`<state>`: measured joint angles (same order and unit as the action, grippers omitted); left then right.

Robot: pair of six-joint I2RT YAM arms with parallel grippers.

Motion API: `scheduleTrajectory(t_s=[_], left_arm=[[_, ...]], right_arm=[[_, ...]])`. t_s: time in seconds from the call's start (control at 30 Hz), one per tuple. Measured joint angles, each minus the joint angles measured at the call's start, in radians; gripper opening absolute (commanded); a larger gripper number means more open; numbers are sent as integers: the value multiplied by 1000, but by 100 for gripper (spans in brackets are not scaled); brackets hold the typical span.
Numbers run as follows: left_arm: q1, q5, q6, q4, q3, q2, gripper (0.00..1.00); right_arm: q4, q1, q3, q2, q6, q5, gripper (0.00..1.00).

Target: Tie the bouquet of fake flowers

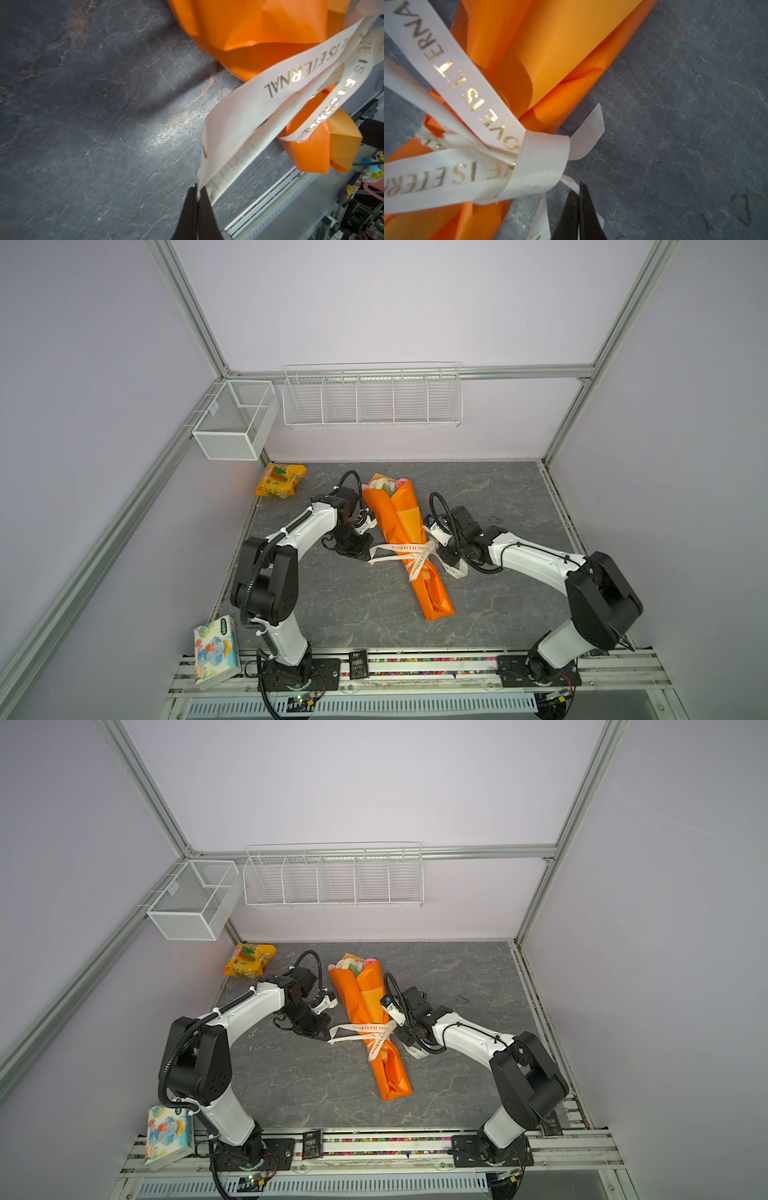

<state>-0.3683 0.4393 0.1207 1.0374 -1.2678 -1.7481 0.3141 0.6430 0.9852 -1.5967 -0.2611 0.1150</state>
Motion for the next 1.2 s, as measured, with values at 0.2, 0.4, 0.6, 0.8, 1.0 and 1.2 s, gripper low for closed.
scheduleTrajectory(t_s=[0.2,0.4,0.6,0.8,1.0,1.2], left_arm=[[1,-5,-4,-1,23,2,0],[4,-84,-23,0,29,11,0],[6,-73,-28,-9,32,17,0],[20,-106,-42,-33,39,71,0],[49,-152,-53,-34,52,79,0],[57,-164,-60,-33,69,54,0]], right_arm=[[-13,0,11,0,-1,-26,7],[-16,0,12,-1,-4,-28,7],[-16,5,13,-1,-16,-89,7],[-16,19,24,-11,-23,-87,7],[-16,13,24,-11,-19,-60,7],[-16,12,27,-12,-20,-59,7]])
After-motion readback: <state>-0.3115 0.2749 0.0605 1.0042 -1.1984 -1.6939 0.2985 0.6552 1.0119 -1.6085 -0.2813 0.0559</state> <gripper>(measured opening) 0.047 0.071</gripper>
